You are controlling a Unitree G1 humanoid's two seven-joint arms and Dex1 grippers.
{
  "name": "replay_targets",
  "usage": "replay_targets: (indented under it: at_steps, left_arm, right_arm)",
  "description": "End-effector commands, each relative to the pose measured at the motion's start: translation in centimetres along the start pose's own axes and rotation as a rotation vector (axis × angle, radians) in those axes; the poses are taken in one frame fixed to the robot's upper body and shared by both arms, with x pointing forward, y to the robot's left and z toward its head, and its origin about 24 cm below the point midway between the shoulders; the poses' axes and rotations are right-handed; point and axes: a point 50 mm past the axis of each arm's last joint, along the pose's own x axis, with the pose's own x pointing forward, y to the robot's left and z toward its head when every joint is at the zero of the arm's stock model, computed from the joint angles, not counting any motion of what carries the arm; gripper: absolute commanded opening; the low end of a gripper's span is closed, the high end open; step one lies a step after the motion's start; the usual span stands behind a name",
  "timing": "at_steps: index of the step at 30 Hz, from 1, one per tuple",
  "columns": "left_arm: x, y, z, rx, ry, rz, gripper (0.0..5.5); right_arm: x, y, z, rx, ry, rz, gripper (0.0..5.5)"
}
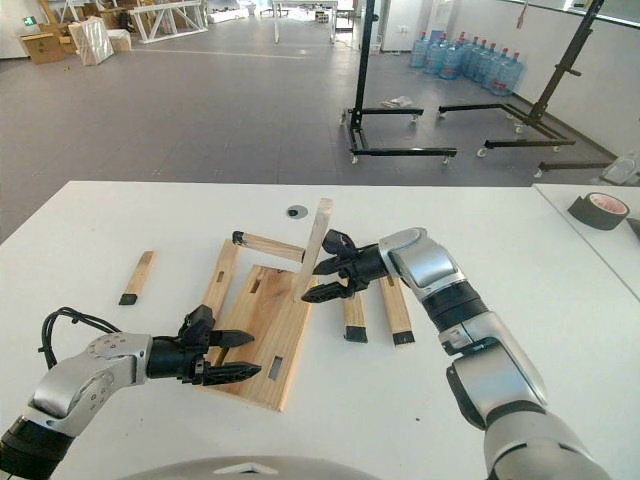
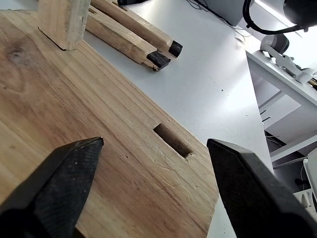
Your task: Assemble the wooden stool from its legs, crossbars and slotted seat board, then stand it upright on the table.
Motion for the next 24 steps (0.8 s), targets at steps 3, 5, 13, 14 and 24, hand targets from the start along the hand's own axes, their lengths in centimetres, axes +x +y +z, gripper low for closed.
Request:
replay_targets:
  at_steps: [3,5,13,14,24]
  left_arm:
    - [-0.3,-0.1,-3.4,-0.149,0.149,0.064,3.86]
    - [-0.3,-0.1,-3.3,-0.149,0.149,0.067,3.86]
    - [-0.6,-0.1,-3.6,-0.158,0.15,0.075,3.86]
    - [-0.6,-0.1,-3.7,-0.158,0.152,0.075,3.86]
    - [-0.4,0.1,-3.4,-0.148,0.162,0.064,3.86]
  right_arm:
    - [-3.2,0.6,1.4,-0.089,-0.121,-0.08,4.26]
    - [-4.8,1.3,2.3,-0.136,-0.195,-0.102,4.26]
    - [-13.0,4.7,9.1,-0.372,-0.714,-0.3,4.26]
    - [-13.5,5.1,9.9,-0.376,-0.779,-0.292,4.26]
    - [-2.5,4.9,1.5,-0.075,-0.474,-0.108,4.26]
